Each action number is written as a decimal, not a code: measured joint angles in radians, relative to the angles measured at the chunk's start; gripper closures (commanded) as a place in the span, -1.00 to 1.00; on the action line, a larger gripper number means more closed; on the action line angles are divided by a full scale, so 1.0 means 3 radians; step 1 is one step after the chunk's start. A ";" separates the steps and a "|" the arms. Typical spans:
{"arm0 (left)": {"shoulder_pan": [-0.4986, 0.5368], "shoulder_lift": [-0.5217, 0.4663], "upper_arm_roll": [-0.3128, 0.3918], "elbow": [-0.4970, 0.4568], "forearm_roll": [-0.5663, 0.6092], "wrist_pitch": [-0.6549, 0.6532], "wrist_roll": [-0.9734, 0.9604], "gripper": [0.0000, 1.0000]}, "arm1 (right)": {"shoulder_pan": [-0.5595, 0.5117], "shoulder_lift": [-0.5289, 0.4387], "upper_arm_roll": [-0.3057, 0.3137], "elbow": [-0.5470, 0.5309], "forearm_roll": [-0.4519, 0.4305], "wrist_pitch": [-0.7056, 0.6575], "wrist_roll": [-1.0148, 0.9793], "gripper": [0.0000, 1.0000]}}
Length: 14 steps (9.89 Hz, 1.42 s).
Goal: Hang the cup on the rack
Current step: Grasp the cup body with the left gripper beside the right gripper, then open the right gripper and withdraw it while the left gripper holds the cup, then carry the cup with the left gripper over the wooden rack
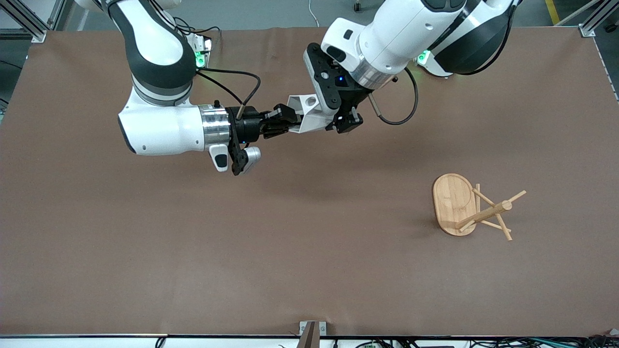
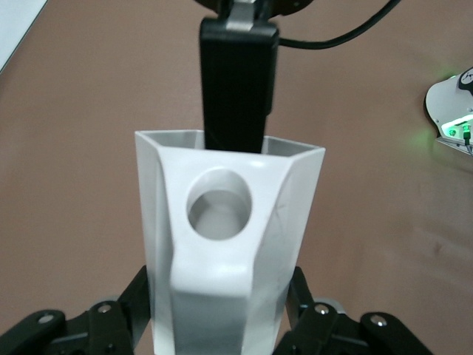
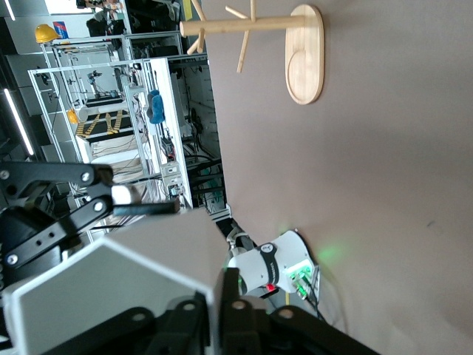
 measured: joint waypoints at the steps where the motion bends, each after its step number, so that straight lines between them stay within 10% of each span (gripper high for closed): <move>1: 0.0015 0.0009 0.0003 -0.0020 0.0000 0.0002 0.0000 0.99 | 0.0000 -0.0025 0.0000 0.0015 -0.0083 -0.0035 0.0049 -1.00; 6: 0.0032 0.0026 0.0022 -0.0055 0.0000 0.0008 -0.0103 0.99 | -0.0355 -0.0061 -0.0123 0.0014 -0.0854 -0.0067 0.0334 -1.00; 14: 0.0343 0.0234 0.0067 -0.0097 0.0058 -0.0009 -0.1938 0.98 | -0.0463 -0.0280 -0.1339 0.0278 -0.3776 -0.0338 0.0577 -1.00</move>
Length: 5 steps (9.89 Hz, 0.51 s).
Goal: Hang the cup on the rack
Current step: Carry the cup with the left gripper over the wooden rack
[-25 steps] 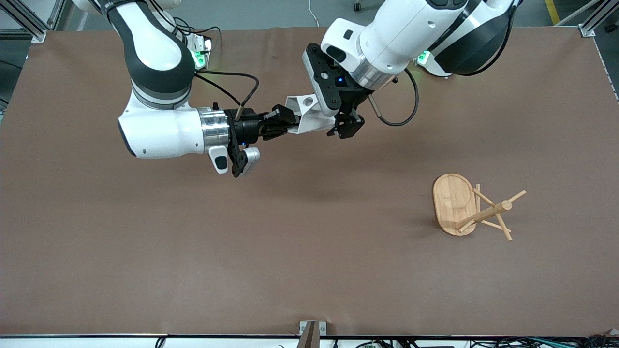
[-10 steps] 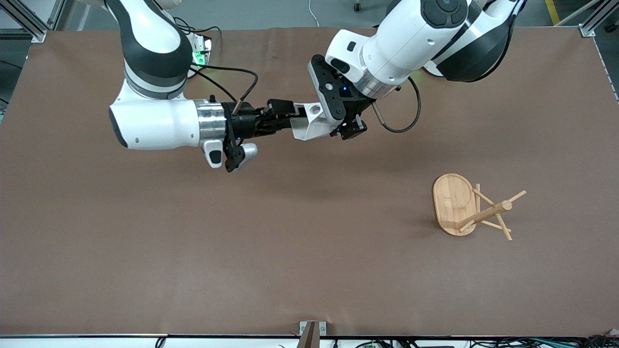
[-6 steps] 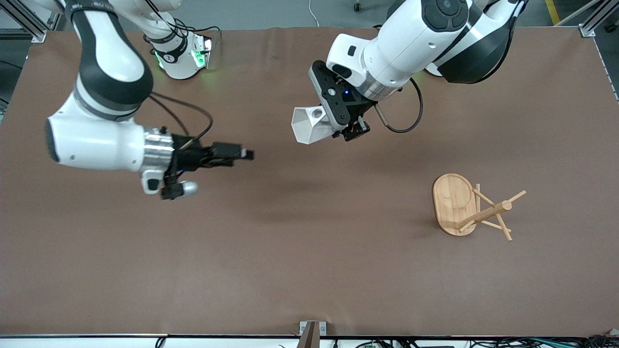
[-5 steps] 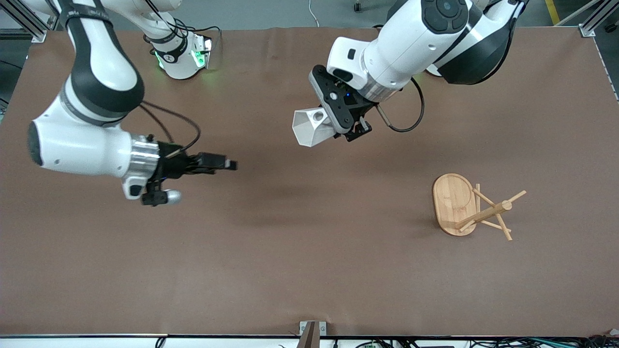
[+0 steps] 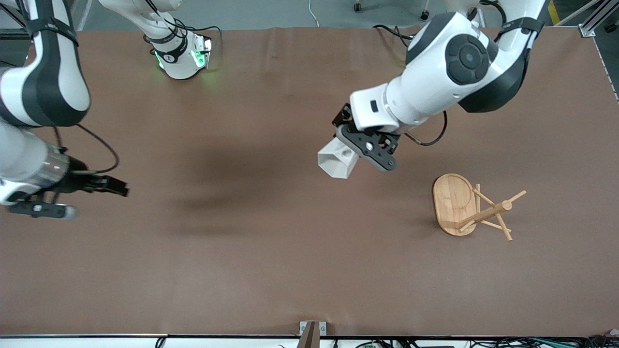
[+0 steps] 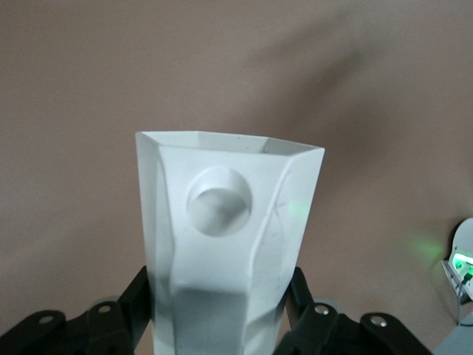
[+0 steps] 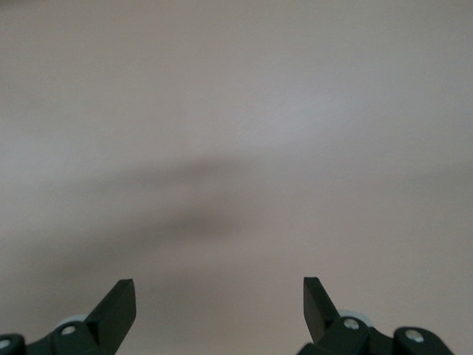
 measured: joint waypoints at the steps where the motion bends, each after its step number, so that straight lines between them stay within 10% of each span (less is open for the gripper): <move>1: 0.0061 0.0008 0.0012 -0.0001 0.0041 -0.0005 -0.0059 0.98 | 0.0002 -0.0086 -0.0085 0.0098 -0.0048 -0.0051 0.0000 -1.00; 5: 0.0427 0.0012 0.0028 -0.0002 0.0208 -0.0284 -0.0084 0.98 | 0.0026 -0.0705 -0.0405 0.0181 -0.0066 -0.0835 -0.0027 -1.00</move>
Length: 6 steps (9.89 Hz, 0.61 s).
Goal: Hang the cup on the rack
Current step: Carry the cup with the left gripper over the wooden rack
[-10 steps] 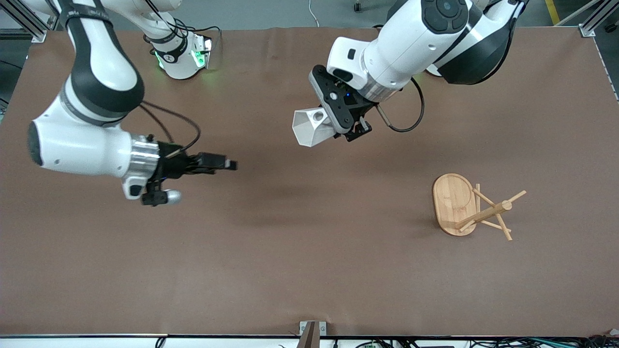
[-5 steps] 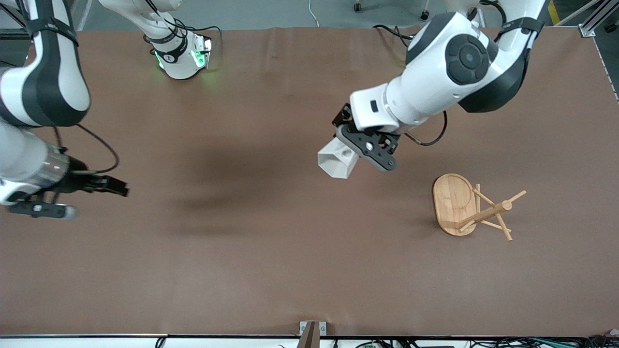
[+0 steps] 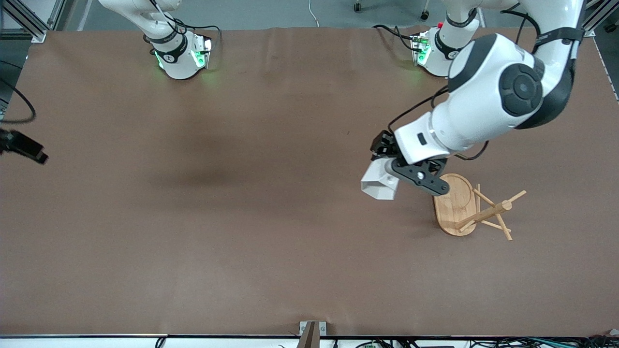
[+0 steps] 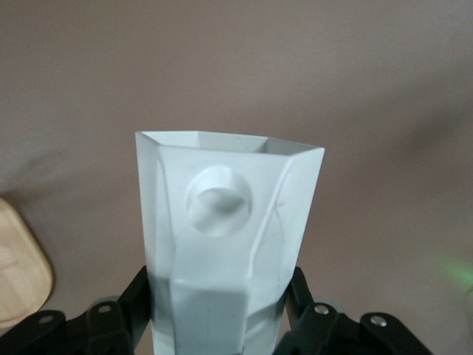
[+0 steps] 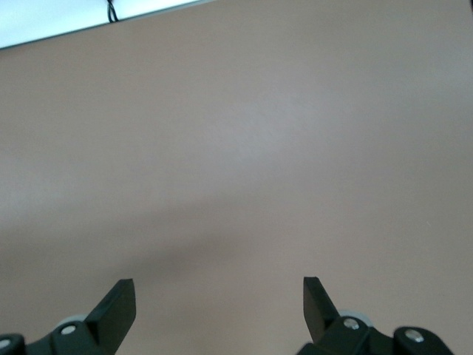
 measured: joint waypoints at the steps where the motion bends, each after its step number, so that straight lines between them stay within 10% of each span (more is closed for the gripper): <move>1: 0.0067 0.0003 0.0001 -0.0022 0.0056 -0.0053 0.0002 0.98 | 0.0005 -0.0103 -0.0012 -0.0001 0.0000 -0.0127 -0.0003 -1.00; 6: 0.0219 -0.0071 0.0002 -0.0782 0.0260 0.0533 0.0202 0.98 | 0.0087 -0.0121 -0.0010 -0.0032 0.0108 -0.0160 0.0005 -1.00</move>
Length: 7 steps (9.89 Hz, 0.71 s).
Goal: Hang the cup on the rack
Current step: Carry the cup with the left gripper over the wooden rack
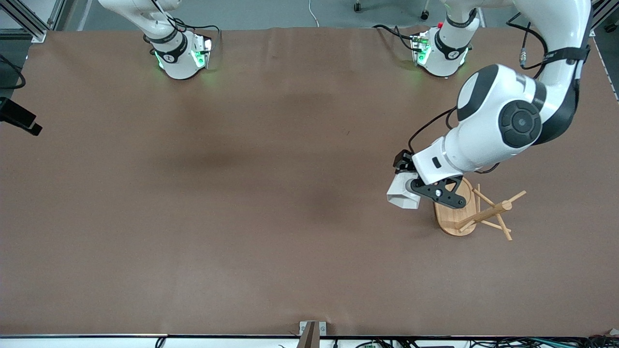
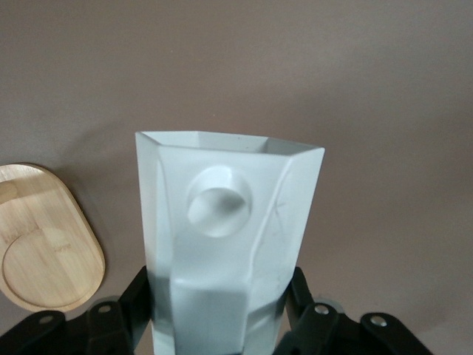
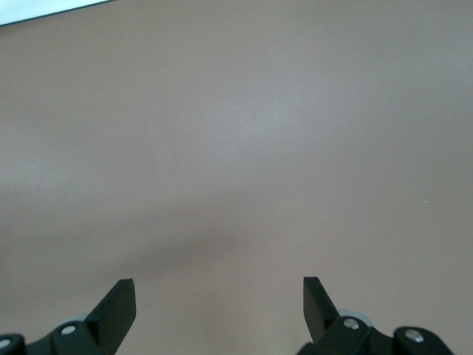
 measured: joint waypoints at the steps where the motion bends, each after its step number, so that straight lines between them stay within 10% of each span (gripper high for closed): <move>1: 0.0042 -0.0083 0.0000 -0.0200 0.0000 0.0086 0.0057 0.98 | 0.0000 0.0000 -0.0002 -0.0002 0.0069 -0.0011 0.0000 -1.00; 7: 0.0126 -0.0622 0.0326 -0.0834 0.0000 0.0130 0.0446 0.98 | 0.0002 0.0000 -0.0005 -0.0011 0.0098 -0.0055 -0.0001 -1.00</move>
